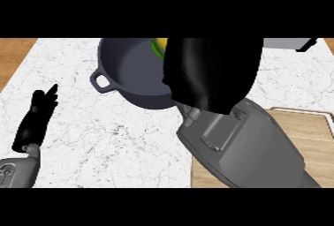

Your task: Pick the lemon from the tray and place it in the pot

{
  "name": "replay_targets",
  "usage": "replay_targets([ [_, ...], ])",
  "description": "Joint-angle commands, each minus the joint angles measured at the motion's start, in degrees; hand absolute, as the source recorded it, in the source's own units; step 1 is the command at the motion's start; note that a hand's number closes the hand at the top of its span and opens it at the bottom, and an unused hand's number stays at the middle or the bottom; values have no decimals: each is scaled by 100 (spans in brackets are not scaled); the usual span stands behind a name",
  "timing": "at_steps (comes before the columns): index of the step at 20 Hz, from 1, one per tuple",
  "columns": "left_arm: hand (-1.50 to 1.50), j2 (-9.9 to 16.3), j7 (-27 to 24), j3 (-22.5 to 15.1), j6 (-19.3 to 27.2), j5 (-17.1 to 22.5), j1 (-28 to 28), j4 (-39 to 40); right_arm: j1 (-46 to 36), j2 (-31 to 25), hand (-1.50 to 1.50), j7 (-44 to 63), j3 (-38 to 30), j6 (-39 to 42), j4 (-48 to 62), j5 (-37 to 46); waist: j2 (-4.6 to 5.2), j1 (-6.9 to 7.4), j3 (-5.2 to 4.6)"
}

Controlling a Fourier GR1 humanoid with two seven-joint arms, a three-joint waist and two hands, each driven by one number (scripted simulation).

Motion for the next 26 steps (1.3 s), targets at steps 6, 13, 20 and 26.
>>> replay_targets([
  [6,0,-66,-24,-85,-49,-33,130,-169,-1174,55,150,783,-586,-1120,2557,-887,40,150,2],
  [13,0,-156,65,-186,44,-172,26,-240,-1079,55,150,428,-1007,-2208,3769,-1760,82,184,10],
  [20,0,-101,227,-93,-69,-96,-436,-40,-1035,55,-150,-221,-857,-3689,4709,-2513,107,167,12],
  [26,0,-161,-162,-93,-13,-139,28,-10,-1071,56,-150,-438,-905,-5538,4438,-2545,60,182,9],
])
